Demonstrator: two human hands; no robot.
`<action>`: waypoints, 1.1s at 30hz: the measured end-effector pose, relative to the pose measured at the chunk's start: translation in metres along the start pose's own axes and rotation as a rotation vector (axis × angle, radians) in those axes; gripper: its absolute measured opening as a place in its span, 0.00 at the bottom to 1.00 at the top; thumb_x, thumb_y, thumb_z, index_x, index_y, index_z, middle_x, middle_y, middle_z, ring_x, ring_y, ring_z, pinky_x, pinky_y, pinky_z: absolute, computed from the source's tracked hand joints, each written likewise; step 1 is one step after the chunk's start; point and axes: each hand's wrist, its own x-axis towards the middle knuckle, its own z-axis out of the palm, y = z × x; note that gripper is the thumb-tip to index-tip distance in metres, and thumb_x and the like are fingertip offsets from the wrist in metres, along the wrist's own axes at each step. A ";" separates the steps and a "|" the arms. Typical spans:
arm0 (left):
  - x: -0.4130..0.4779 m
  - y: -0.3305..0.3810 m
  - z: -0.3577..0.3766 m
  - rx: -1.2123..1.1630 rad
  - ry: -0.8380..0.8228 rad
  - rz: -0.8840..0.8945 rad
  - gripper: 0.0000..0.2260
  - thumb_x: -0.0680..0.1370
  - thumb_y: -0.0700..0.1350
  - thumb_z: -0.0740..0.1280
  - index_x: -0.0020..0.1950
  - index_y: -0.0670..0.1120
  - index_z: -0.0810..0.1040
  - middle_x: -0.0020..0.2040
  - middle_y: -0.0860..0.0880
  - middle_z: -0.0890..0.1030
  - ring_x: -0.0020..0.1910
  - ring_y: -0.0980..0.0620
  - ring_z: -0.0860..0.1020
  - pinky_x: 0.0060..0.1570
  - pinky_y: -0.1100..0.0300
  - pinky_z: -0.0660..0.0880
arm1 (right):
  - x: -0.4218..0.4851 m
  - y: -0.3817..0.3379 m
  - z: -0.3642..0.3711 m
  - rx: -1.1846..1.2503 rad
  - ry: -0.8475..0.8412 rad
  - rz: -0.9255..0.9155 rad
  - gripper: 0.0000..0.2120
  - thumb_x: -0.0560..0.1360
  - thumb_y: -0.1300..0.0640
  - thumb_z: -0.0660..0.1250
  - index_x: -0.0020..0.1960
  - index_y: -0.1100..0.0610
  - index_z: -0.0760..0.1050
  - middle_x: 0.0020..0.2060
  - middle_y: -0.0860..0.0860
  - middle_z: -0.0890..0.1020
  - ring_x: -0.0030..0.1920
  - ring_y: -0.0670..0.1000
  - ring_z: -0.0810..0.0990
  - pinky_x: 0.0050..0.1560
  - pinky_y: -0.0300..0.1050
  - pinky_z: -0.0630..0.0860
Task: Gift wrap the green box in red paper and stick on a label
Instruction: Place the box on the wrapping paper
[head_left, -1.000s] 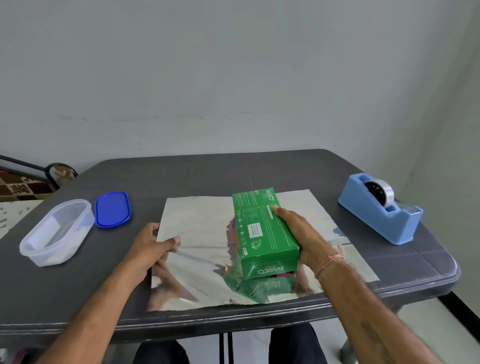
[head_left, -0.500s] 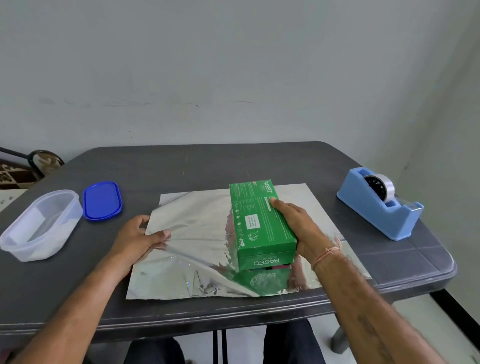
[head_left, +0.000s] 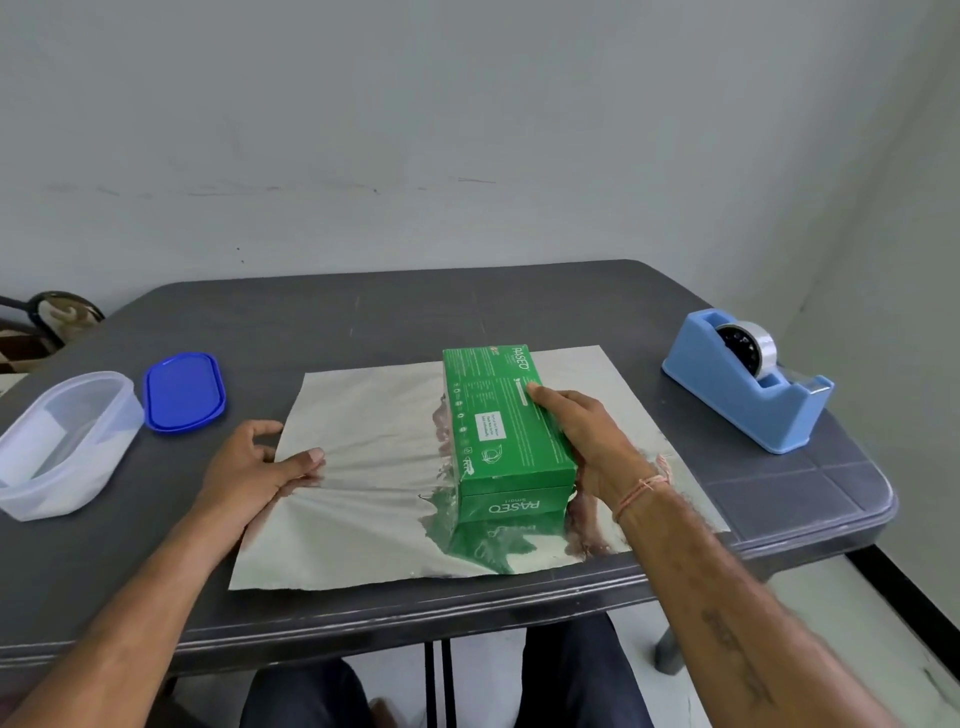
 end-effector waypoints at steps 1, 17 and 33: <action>-0.001 -0.002 0.000 0.058 0.061 0.038 0.31 0.73 0.42 0.79 0.71 0.43 0.70 0.54 0.42 0.84 0.41 0.51 0.87 0.50 0.49 0.81 | 0.000 0.000 0.000 0.003 -0.007 0.004 0.20 0.77 0.49 0.74 0.60 0.61 0.76 0.49 0.61 0.87 0.43 0.58 0.87 0.42 0.49 0.84; -0.033 0.037 0.130 -0.072 -0.520 0.216 0.29 0.78 0.58 0.70 0.76 0.68 0.63 0.66 0.63 0.78 0.60 0.64 0.80 0.60 0.59 0.73 | 0.007 0.010 -0.008 -0.003 -0.040 -0.029 0.23 0.73 0.46 0.78 0.59 0.60 0.77 0.51 0.59 0.87 0.53 0.61 0.87 0.59 0.62 0.82; -0.034 0.031 0.130 -0.135 -0.515 0.183 0.38 0.76 0.58 0.74 0.79 0.70 0.56 0.71 0.54 0.78 0.61 0.52 0.83 0.69 0.42 0.72 | 0.006 0.015 -0.007 0.007 -0.029 -0.075 0.22 0.74 0.44 0.77 0.58 0.59 0.80 0.51 0.57 0.88 0.52 0.60 0.87 0.59 0.60 0.82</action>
